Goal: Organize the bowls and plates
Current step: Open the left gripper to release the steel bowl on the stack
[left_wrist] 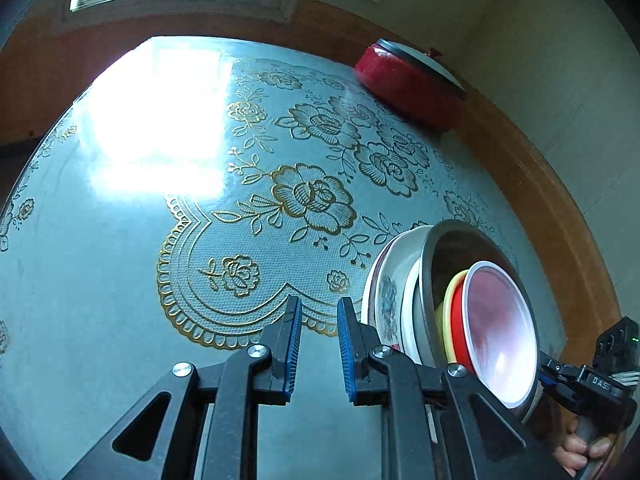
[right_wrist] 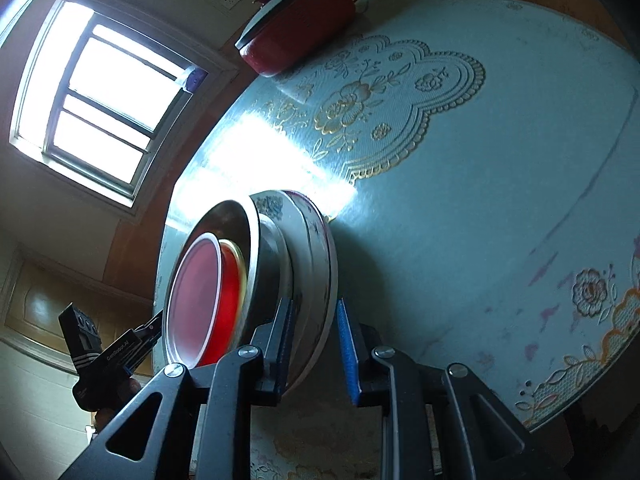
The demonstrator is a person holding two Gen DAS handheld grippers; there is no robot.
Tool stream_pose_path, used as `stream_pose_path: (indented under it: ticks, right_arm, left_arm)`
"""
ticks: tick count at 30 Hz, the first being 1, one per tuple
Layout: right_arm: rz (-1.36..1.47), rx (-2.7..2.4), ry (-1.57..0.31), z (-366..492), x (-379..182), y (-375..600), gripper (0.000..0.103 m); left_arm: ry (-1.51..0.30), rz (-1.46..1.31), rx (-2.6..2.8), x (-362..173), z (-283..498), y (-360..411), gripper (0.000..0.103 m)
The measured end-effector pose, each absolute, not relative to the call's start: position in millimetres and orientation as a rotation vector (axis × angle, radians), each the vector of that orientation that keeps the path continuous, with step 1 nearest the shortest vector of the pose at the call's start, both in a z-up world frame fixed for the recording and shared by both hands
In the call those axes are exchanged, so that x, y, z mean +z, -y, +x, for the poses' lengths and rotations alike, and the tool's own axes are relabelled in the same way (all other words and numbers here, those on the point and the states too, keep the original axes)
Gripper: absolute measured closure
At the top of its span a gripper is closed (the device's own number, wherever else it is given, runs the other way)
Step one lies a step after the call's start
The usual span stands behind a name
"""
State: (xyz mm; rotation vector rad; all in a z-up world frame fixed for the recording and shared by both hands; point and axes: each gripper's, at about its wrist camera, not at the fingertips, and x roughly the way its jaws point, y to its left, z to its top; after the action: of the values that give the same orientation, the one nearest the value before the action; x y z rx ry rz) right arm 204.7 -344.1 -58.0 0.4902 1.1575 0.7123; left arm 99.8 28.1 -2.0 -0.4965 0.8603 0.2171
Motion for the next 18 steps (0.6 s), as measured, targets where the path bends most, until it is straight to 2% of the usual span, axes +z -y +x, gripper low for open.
stream_pose_path:
  ticks: [8, 11, 16, 18]
  right_arm:
    - [0.470, 0.743, -1.197, 200.8, -68.6, 327.6, 0.078]
    - [0.469, 0.745, -1.200, 202.4, -70.3, 326.2, 0.077]
    - [0.463, 0.752, -1.199, 207.5, -71.1, 327.6, 0.077]
    - [0.452, 0.753, -1.194, 207.2, -69.7, 327.4, 0.077]
  left_arm:
    - [-0.918, -0.428, 0.206, -16.0, 111.9, -5.9, 0.085]
    - [-0.911, -0.411, 0.209, -15.8, 113.5, -0.3, 0.090]
    - [-0.907, -0.363, 0.213, -14.1, 118.4, 10.0, 0.103]
    - [-0.903, -0.313, 0.229, -12.3, 118.9, 16.6, 0.103]
